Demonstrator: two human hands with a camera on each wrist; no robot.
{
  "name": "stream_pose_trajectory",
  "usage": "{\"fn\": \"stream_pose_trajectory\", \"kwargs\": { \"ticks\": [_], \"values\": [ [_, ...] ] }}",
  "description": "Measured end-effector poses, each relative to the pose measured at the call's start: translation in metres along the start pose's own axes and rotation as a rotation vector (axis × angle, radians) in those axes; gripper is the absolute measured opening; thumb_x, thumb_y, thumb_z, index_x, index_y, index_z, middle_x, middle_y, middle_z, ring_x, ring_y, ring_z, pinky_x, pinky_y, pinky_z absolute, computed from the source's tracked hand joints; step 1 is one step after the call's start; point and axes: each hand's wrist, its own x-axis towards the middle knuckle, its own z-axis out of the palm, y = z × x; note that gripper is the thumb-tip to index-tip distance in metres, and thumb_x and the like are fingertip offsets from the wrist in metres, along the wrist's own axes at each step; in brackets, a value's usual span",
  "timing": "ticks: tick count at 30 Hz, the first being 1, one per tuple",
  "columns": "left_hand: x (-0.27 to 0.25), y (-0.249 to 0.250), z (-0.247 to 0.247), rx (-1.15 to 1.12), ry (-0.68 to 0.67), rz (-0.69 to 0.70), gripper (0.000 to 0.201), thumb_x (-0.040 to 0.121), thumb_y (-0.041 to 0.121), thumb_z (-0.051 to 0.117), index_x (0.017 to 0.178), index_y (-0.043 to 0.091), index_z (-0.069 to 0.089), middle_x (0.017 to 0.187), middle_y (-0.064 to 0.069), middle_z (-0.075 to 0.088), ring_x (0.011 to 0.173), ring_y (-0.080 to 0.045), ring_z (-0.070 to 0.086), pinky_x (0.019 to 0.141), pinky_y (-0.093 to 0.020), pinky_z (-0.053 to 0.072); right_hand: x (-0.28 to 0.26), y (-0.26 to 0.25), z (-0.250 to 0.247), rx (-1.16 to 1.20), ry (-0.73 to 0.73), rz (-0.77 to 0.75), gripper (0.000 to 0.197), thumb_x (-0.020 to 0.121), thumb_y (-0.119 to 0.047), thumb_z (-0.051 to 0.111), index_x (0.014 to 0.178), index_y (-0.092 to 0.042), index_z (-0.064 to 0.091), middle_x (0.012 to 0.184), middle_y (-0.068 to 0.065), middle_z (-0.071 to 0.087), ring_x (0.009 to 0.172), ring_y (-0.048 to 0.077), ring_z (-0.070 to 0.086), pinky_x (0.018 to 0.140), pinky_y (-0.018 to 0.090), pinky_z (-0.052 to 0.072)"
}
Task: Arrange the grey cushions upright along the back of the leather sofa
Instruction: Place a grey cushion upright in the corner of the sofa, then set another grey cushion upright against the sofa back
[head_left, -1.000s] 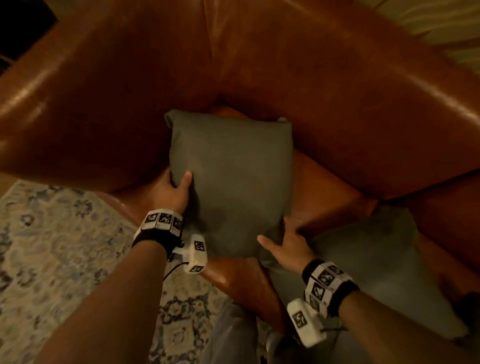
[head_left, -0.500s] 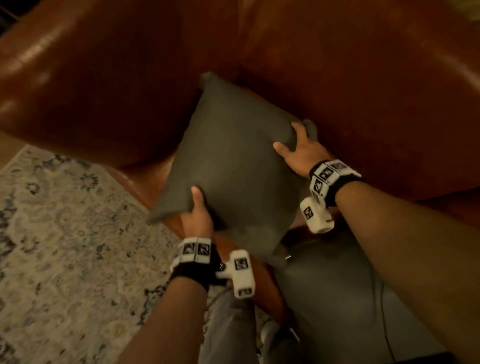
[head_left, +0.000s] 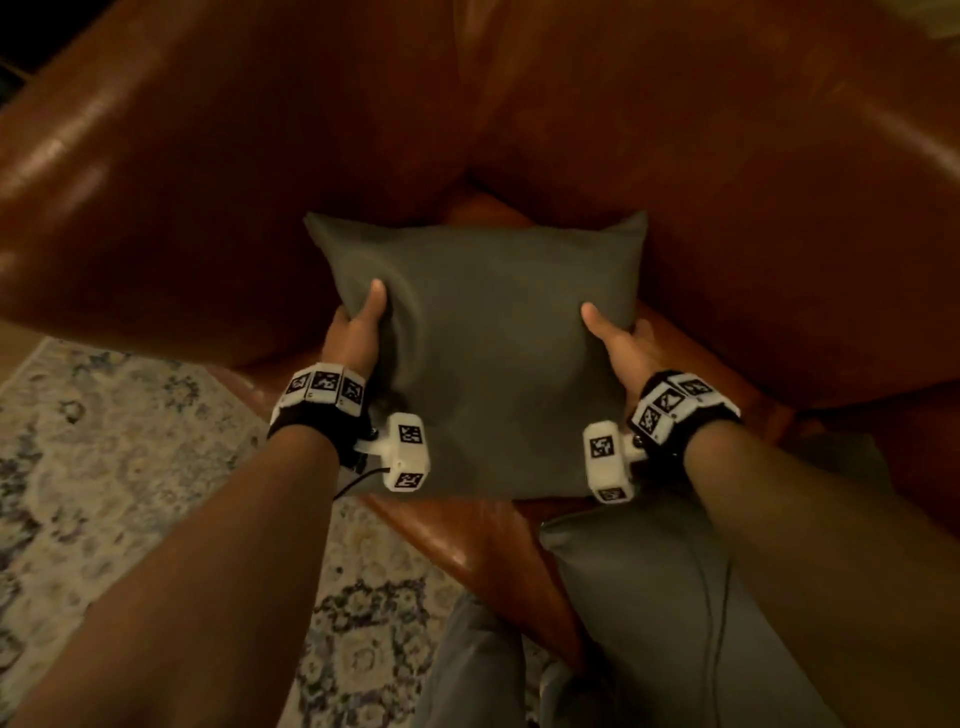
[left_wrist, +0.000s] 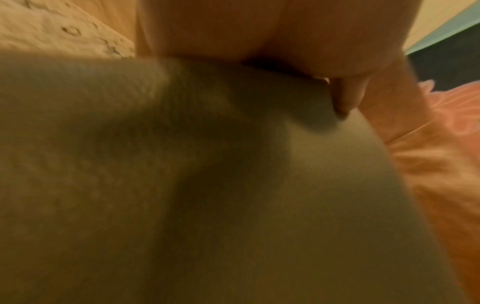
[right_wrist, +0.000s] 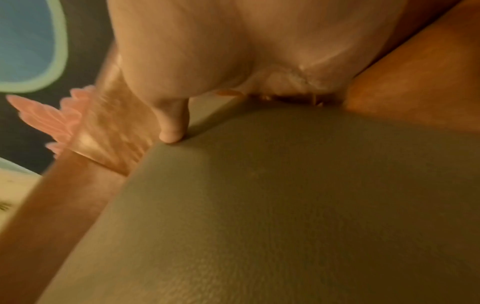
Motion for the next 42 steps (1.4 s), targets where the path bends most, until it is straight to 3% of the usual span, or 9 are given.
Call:
{"fn": "stream_pose_trajectory", "kwargs": {
  "ticks": [6,11,18,24,27,32,36,39,42],
  "values": [
    [-0.008,0.053,0.035,-0.076,-0.162,0.208,0.075,0.060,0.088,0.053,0.117,0.041,0.063,0.133,0.008,0.063,0.121,-0.019,0.060,0.108,-0.046,0.043,-0.063,0.014,-0.046,0.398,0.221,-0.150,0.099,0.057,-0.078,0.073,0.142,-0.053,0.030,0.149,-0.004,0.050,0.128,0.024,0.055,0.107,0.054,0.047],
    [0.000,0.088,0.090,-0.116,-0.339,0.269,0.097,0.062,0.086,0.054,0.142,0.033,0.046,0.143,0.007,0.056,0.126,-0.014,0.055,0.104,-0.036,0.045,-0.057,0.024,-0.062,0.399,0.402,-0.303,0.091,0.077,-0.062,0.067,0.151,-0.038,0.019,0.150,0.005,0.048,0.131,0.022,0.052,0.108,0.038,0.042],
    [0.037,0.096,0.117,-0.150,-0.424,0.229,0.092,0.058,0.080,0.069,0.136,0.031,0.055,0.136,0.004,0.064,0.125,-0.024,0.060,0.109,-0.049,0.041,-0.052,0.020,-0.077,0.465,0.362,-0.276,0.077,0.075,-0.068,0.065,0.140,-0.049,0.029,0.148,-0.001,0.050,0.133,0.022,0.052,0.111,0.045,0.043],
    [0.001,0.054,0.119,0.023,-0.037,0.370,0.084,0.075,0.084,0.038,0.141,0.033,0.046,0.148,0.002,0.050,0.134,-0.022,0.049,0.112,-0.044,0.037,-0.067,0.045,-0.100,0.383,0.246,-0.243,0.068,0.091,-0.044,0.060,0.149,-0.034,0.026,0.142,-0.004,0.049,0.119,0.009,0.052,0.102,0.029,0.042],
    [-0.059,-0.008,0.121,0.591,0.183,0.261,0.064,0.097,0.057,0.022,0.139,0.014,0.045,0.146,-0.013,0.047,0.134,-0.033,0.044,0.108,-0.043,0.034,-0.094,0.087,-0.139,0.312,0.301,-0.143,0.060,0.090,-0.036,0.065,0.144,-0.029,0.039,0.130,-0.005,0.054,0.114,0.010,0.054,0.088,0.017,0.044],
    [-0.138,-0.097,0.200,0.952,-0.427,0.136,0.042,0.100,0.029,0.045,0.138,0.011,0.050,0.142,-0.016,0.053,0.131,-0.034,0.049,0.108,-0.037,0.034,-0.150,0.227,-0.207,0.341,0.805,0.175,0.030,0.087,-0.015,0.070,0.113,-0.009,0.057,0.108,0.017,0.064,0.094,0.025,0.059,0.092,0.027,0.049],
    [-0.156,-0.143,0.279,1.101,-0.677,0.138,0.071,0.090,0.059,0.049,0.151,0.026,0.031,0.156,-0.008,0.039,0.141,-0.031,0.040,0.118,-0.042,0.029,-0.166,0.343,-0.230,0.663,0.676,0.623,0.082,0.074,-0.053,0.077,0.136,-0.009,0.047,0.130,0.019,0.058,0.118,0.042,0.057,0.104,0.056,0.045],
    [-0.178,-0.165,0.302,1.096,-0.675,0.157,0.087,0.082,0.073,0.042,0.154,0.030,0.017,0.162,-0.002,0.027,0.147,-0.029,0.030,0.122,-0.042,0.022,-0.122,0.435,-0.245,0.756,0.530,0.544,0.119,0.041,-0.076,0.082,0.142,-0.024,0.047,0.138,0.012,0.059,0.119,0.041,0.059,0.097,0.064,0.048],
    [-0.212,-0.185,0.291,1.016,-0.538,0.194,0.083,0.089,0.067,0.039,0.155,0.025,0.015,0.162,-0.003,0.025,0.150,-0.029,0.024,0.123,-0.040,0.014,-0.107,0.379,-0.269,0.667,0.506,0.418,0.105,0.060,-0.077,0.072,0.148,-0.028,0.039,0.147,0.009,0.053,0.128,0.037,0.054,0.108,0.055,0.044]
  ]
}}
